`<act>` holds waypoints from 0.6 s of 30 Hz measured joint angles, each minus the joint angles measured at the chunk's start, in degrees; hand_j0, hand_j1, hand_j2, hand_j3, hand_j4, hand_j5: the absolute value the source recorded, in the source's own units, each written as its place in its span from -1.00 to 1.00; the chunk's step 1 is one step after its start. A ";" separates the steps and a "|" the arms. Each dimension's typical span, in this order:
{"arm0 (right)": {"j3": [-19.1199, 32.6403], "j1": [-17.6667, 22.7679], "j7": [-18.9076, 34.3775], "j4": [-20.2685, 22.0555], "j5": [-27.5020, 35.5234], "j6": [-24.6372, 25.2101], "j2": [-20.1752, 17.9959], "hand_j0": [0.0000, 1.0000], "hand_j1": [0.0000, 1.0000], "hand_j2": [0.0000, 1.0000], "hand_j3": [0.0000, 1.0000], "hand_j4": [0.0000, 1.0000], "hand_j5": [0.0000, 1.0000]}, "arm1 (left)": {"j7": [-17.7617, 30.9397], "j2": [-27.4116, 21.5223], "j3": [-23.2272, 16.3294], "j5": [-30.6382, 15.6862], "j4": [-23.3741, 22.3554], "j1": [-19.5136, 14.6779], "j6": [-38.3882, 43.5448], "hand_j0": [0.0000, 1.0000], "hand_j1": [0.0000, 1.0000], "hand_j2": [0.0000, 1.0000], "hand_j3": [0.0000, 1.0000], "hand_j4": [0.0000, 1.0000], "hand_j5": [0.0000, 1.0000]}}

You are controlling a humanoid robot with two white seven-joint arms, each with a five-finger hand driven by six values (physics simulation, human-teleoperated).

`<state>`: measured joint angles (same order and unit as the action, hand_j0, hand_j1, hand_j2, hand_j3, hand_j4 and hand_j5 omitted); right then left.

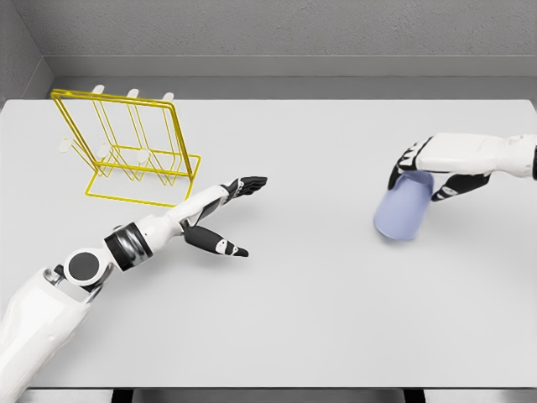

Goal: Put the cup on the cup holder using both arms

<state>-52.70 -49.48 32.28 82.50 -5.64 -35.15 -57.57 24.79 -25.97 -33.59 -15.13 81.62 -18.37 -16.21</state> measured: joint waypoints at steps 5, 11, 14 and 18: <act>0.00 -0.53 0.00 0.71 0.08 0.00 1.24 0.32 0.32 0.32 0.32 0.32 0.32 | 0.00 0.04 0.00 0.00 -0.01 -0.09 0.01 1.00 1.00 1.00 1.00 1.00 1.00; 0.00 -0.61 0.00 1.43 0.08 -0.01 2.70 0.32 0.32 0.32 0.32 0.32 0.32 | 0.00 0.06 0.00 0.00 -0.08 -0.09 0.01 1.00 1.00 1.00 1.00 1.00 1.00; 0.00 -0.79 0.00 1.70 0.09 0.00 3.59 0.32 0.32 0.32 0.32 0.32 0.32 | 0.00 0.05 0.00 0.00 -0.11 -0.09 0.02 1.00 1.00 1.00 1.00 1.00 1.00; 0.00 -1.32 0.00 2.02 0.08 -0.01 4.66 0.32 0.32 0.32 0.32 0.32 0.32 | 0.00 0.05 0.00 0.00 -0.23 -0.09 0.02 1.00 1.00 1.00 1.00 1.00 1.00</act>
<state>-52.70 -50.80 32.28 84.51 -5.56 -35.16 -52.91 24.79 -25.92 -33.58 -15.13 81.39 -18.46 -16.20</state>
